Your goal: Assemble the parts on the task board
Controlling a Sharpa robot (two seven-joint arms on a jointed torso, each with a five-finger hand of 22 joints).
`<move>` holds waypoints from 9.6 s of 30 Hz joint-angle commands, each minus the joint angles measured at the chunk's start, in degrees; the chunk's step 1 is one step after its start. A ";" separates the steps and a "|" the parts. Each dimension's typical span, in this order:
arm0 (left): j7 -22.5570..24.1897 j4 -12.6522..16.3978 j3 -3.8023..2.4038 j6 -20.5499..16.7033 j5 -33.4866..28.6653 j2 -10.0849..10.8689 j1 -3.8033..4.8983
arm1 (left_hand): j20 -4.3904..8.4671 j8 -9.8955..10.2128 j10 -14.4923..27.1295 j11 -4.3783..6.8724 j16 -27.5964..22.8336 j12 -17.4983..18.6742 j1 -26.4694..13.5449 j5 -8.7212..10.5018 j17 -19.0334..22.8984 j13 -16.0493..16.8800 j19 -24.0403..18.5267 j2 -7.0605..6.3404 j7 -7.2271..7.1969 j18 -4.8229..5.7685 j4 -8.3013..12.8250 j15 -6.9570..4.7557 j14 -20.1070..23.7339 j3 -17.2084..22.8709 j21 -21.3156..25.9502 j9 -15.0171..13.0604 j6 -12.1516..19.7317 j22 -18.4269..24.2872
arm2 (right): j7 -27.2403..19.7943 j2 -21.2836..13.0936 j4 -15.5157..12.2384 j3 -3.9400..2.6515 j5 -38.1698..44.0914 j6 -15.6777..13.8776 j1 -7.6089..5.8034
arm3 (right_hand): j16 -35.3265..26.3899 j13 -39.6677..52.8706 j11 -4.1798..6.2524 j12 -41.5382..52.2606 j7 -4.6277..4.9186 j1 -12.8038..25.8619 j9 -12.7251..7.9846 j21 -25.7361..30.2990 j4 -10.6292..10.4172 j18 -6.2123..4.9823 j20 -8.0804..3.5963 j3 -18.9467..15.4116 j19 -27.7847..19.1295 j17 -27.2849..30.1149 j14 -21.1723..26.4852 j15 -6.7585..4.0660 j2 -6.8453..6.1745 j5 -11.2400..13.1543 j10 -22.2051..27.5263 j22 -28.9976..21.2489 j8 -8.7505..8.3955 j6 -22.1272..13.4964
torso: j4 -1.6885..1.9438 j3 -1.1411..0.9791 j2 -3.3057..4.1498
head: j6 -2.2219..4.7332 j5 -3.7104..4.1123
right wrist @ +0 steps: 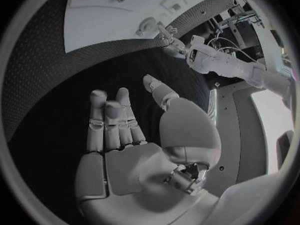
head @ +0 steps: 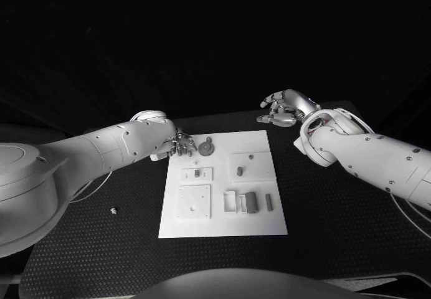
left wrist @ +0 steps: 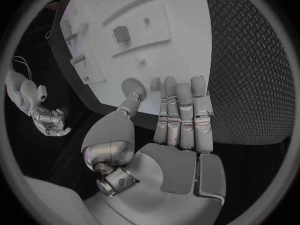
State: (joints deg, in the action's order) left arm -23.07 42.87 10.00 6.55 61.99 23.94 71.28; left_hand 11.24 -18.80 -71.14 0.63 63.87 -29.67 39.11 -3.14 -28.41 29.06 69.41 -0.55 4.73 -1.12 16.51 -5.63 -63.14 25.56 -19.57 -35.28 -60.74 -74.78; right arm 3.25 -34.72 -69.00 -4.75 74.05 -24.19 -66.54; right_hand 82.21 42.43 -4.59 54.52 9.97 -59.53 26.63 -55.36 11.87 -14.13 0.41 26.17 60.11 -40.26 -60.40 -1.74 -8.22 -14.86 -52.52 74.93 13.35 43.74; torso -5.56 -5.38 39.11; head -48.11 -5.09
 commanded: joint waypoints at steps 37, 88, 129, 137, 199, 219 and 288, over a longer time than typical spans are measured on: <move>1.78 -1.11 -0.01 0.20 -9.75 -0.85 -0.57 | 0.17 0.30 -0.13 0.06 1.78 -0.72 10.09 0.36 1.53 -0.90 1.46 3.94 -0.07 -0.87 -0.18 -0.37 0.06 7.12 0.49 -0.46 -0.96 -0.72 | 0.01 0.11 -0.11 -0.03 0.07 0.84 0.00 | -0.31 -0.12 0.16 0.27 0.96 0.33 -0.10 0.29 -0.42 -0.87 -0.37 -0.07 0.01 0.10 0.05 -0.09 0.50 0.08 0.05 0.53 0.17 -0.66 | 0.01 -0.03 0.03 | -0.28 0.36; -2.28 27.40 2.83 -12.28 -5.50 17.37 -0.56 | 0.81 -0.31 -2.23 0.79 3.47 -1.37 13.01 0.18 2.00 -1.47 3.03 3.77 -0.84 -0.75 0.06 -1.13 -1.44 10.45 -1.06 -0.92 -2.90 -1.40 | 0.24 -1.49 -0.15 -0.03 0.04 1.61 0.00 | -0.31 -0.16 0.15 0.36 0.96 0.53 -0.17 0.34 -0.65 -0.87 -0.37 -0.14 0.03 0.13 0.06 -0.09 0.55 0.07 0.06 0.55 0.17 -0.67 | 0.37 0.14 -0.14 | -0.79 -1.01; -3.19 29.68 3.64 -11.55 -3.17 17.23 -1.46 | 1.17 -0.40 -3.08 1.13 4.16 -1.71 12.41 0.18 2.14 -1.63 3.58 3.73 -1.15 -0.67 -0.01 -1.45 -2.12 10.56 -1.79 -0.88 -3.78 -1.44 | 0.35 -1.48 0.04 -0.03 0.05 1.91 0.01 | -0.30 -0.20 0.16 0.42 0.96 0.50 -0.23 0.37 -0.69 -0.87 -0.40 -0.15 0.05 0.14 0.06 -0.09 0.56 0.07 0.08 0.57 0.17 -0.69 | 0.19 0.00 -0.04 | -1.39 -1.22; -3.15 30.10 3.64 -11.90 -3.35 17.16 -1.47 | 1.21 -0.41 -3.15 1.16 4.21 -1.72 12.35 0.18 2.16 -1.66 3.62 3.75 -1.18 -0.67 0.02 -1.48 -2.17 10.58 -1.87 -0.87 -3.86 -1.44 | 0.37 -1.44 0.03 -0.03 0.05 1.95 0.01 | -0.30 -0.21 0.16 0.43 0.96 0.50 -0.24 0.38 -0.70 -0.87 -0.40 -0.15 0.06 0.15 0.06 -0.09 0.56 0.07 0.09 0.57 0.17 -0.69 | 0.23 0.01 -0.06 | -1.45 -1.16; -4.52 29.16 3.64 -9.94 -1.49 16.08 -1.54 | 1.47 -0.27 -3.82 1.36 4.71 -1.75 7.85 0.25 2.69 -2.08 3.78 -1.59 -1.38 -0.52 -1.73 -1.61 -2.59 8.39 -2.50 -0.80 -4.54 -1.23 | 0.44 -1.60 0.05 -0.02 0.05 2.33 0.02 | -0.31 -0.28 0.14 0.48 0.97 0.53 -0.32 0.45 -0.78 -0.87 -0.41 -0.19 0.05 0.18 0.10 -0.08 0.54 0.07 0.13 0.59 0.18 -0.72 | 0.23 -0.02 -0.04 | -1.88 -0.74; -4.60 28.92 3.63 -10.43 -1.65 16.17 -1.54 | 1.70 -0.15 -3.93 1.50 5.01 -1.83 4.96 0.31 2.90 -2.20 3.83 -3.74 -1.51 -0.75 -2.43 -1.82 -2.55 8.15 -2.56 -0.79 -4.69 -1.22 | 0.40 -1.65 0.16 -0.02 0.05 2.53 0.02 | -0.33 -0.31 0.14 0.48 0.98 0.57 -0.34 0.48 -0.82 -0.87 -0.40 -0.21 0.02 0.20 0.14 -0.07 0.53 0.07 0.16 0.59 0.17 -0.73 | 0.25 0.05 -0.05 | -1.79 -0.64; -5.13 28.47 3.63 -9.71 -2.82 16.02 -1.54 | 2.35 -0.13 -4.73 2.04 6.90 -3.02 3.41 -1.20 2.85 -2.05 3.85 -3.42 -2.02 -0.51 -0.31 -2.48 -2.98 6.24 -4.93 -0.93 -6.08 -1.20 | 0.44 -1.62 0.20 -0.02 0.05 2.75 0.03 | -0.36 -0.39 0.12 0.52 1.00 0.64 -0.43 0.58 -0.93 -0.87 -0.38 -0.25 -0.03 0.24 0.21 -0.05 0.49 0.07 0.22 0.61 0.16 -0.80 | 0.23 -0.02 -0.04 | -1.89 -0.60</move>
State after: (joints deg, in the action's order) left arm -28.09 71.29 13.64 -3.71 59.45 40.07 69.73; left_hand 13.63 -19.11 -76.12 2.77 71.03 -32.78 43.37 -4.16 -25.62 27.07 73.58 -3.46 2.43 -0.83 16.15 -8.22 -66.32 32.13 -24.28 -36.33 -67.01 -74.93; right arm 3.90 -36.36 -68.79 -4.74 74.02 -21.87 -66.52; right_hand 82.21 42.10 -4.59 54.70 10.09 -59.29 26.27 -55.15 11.23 -14.12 0.32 25.85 59.99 -40.13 -60.40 -1.74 -7.99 -14.86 -52.52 74.93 13.35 43.49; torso -5.32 -5.37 39.06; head -50.00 -5.73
